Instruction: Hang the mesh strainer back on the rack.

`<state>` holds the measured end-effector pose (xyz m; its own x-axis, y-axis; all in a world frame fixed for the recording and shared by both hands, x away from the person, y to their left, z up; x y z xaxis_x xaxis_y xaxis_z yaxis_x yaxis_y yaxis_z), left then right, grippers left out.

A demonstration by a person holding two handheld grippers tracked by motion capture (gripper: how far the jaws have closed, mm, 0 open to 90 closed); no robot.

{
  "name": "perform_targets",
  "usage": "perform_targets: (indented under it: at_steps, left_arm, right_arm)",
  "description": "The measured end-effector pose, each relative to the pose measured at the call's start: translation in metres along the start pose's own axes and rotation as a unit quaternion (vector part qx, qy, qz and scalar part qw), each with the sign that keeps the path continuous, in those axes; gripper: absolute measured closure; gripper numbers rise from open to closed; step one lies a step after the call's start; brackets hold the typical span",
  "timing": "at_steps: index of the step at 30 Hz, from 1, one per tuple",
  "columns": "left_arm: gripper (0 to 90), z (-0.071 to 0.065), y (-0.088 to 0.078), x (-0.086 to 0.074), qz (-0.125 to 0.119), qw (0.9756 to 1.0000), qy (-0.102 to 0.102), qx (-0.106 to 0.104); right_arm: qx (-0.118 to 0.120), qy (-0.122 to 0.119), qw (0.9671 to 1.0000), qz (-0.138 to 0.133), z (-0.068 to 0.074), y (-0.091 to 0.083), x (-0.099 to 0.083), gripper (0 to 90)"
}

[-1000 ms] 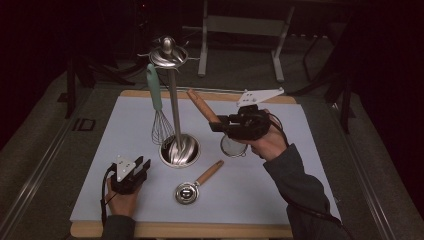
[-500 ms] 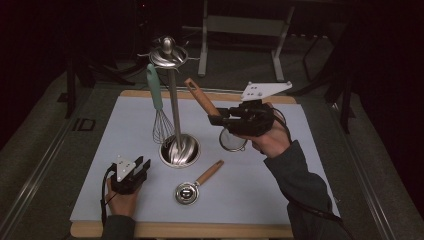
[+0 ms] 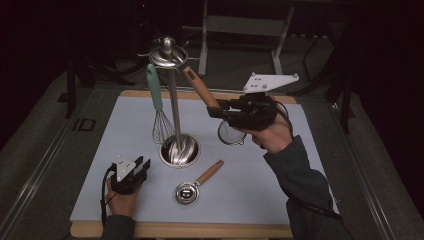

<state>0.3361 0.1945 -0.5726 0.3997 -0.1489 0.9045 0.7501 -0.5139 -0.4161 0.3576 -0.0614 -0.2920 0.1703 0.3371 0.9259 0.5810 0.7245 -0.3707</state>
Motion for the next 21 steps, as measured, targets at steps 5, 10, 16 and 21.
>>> perform_targets:
  at_steps: [5,10,16,21]
  left_arm:
    - [67.5,0.0,0.0,0.0,-0.001,1.0,0.0,0.0]
    - [67.5,0.0,0.0,0.0,-0.001,1.0,0.0,0.0]
    - [67.5,0.0,0.0,0.0,-0.001,1.0,-0.001,0.0]
    - [67.5,0.0,0.0,0.0,-0.001,1.0,-0.001,-0.001]
  right_arm:
    - [0.005,-0.004,0.9999,-0.011,0.005,-0.002,0.008,70.8]
    - [0.007,-0.005,0.9999,-0.011,0.007,0.0,0.01,70.8]
    - [0.009,-0.003,0.9999,-0.005,0.009,0.008,0.007,70.7]
    - [0.011,-0.001,0.9999,-0.003,0.008,0.014,0.006,70.8]
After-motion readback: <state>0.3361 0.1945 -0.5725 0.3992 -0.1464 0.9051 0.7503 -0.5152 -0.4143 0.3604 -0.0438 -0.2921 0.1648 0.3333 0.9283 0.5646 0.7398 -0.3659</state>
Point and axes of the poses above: each handheld gripper's, and its own axes: y roughly forward along the jaws, x roughly out of its top, z roughly to its left, the point moved 8 cm from there along y, roughly forward along the jaws, and after that the axes turned 15 degrees about -x, right-handed, at the moved point
